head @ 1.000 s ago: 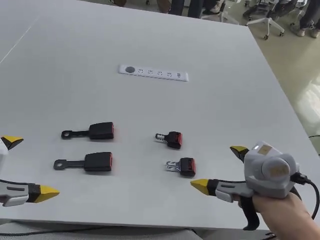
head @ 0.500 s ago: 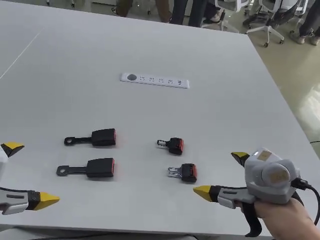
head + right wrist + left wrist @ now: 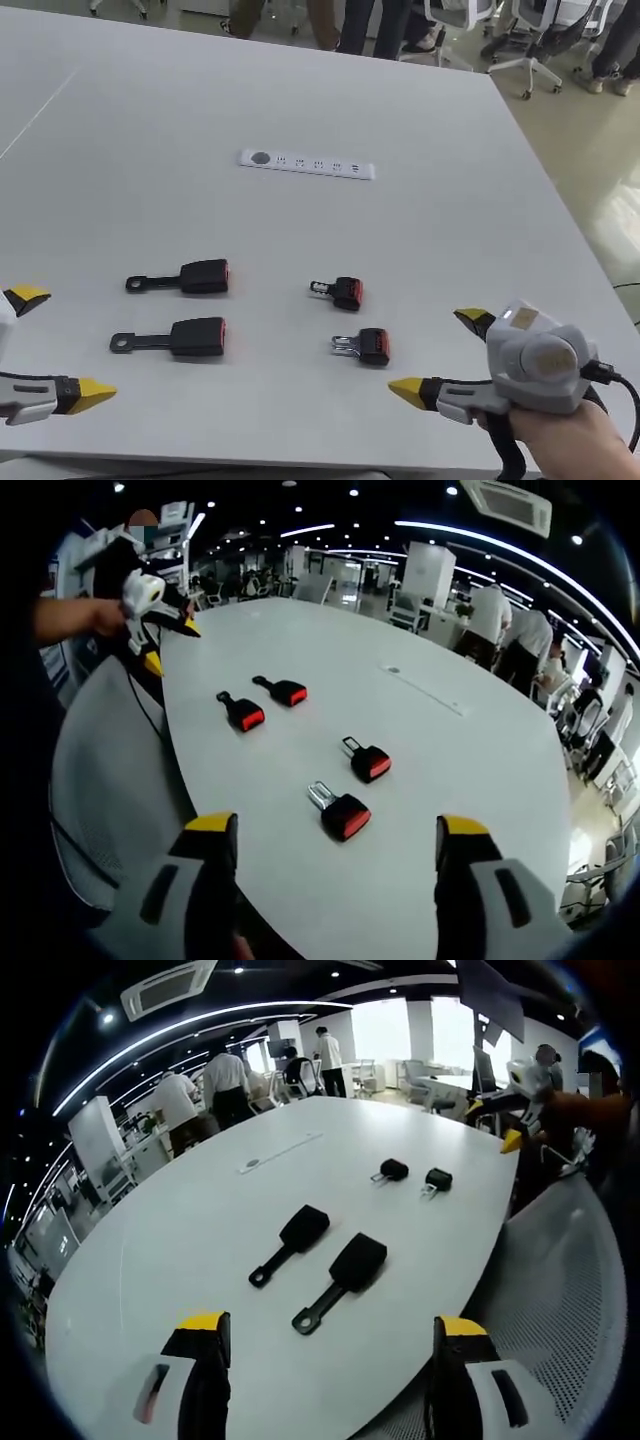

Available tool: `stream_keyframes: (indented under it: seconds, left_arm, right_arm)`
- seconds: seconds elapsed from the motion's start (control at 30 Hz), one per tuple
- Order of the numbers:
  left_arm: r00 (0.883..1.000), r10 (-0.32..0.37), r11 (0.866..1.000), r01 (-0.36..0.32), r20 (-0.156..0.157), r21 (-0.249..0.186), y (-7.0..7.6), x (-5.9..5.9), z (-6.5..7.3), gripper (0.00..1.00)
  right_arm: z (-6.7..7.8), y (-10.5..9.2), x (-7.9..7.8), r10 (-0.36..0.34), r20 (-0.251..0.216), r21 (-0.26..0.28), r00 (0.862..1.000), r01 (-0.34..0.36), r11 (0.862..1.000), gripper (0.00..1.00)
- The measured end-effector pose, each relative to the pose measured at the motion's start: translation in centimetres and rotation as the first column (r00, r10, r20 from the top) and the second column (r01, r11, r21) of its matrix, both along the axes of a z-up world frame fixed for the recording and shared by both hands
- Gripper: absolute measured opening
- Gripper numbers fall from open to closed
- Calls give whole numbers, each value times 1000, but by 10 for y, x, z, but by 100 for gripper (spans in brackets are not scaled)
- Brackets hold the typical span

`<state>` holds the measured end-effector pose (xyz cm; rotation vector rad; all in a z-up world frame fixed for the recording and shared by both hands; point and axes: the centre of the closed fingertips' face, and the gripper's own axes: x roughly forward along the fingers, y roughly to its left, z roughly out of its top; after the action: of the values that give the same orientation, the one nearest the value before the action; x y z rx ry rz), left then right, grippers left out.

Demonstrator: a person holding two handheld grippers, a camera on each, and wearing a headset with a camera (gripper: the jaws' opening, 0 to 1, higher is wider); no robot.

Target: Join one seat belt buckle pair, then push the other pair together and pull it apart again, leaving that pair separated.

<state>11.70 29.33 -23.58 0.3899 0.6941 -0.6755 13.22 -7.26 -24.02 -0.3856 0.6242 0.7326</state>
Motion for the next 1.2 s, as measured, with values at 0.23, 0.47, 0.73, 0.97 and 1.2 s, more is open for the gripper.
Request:
stream_keyframes:
  seconds: [0.23, 0.47, 0.73, 0.97, 1.2]
  left_arm:
    - [1000, -25, 1000, 25, 16, 0, -7, 4, 1, 84]
    - [1000, -26, 1000, 26, 17, -4, -8, 11, 0, 80]
    - [996, -81, 997, 81, 33, 17, -18, 14, 0, 78]
    - [994, -106, 993, 104, 28, 60, -17, 23, -6, 76]
    - [989, -143, 987, 140, 32, 85, -22, 38, -12, 70]
  right_arm:
    - [0, 0, 0, -2, -3, 3, 1000, 2, 1000, 82]
    - [-3, 5, -1, 25, -18, -23, 1000, -25, 999, 82]
    - [-5, 11, 9, 34, -19, -19, 999, -34, 999, 81]
    - [-9, 15, 12, 62, -12, -44, 998, -62, 997, 74]
    - [-13, 15, 20, 97, -7, -61, 995, -97, 993, 64]
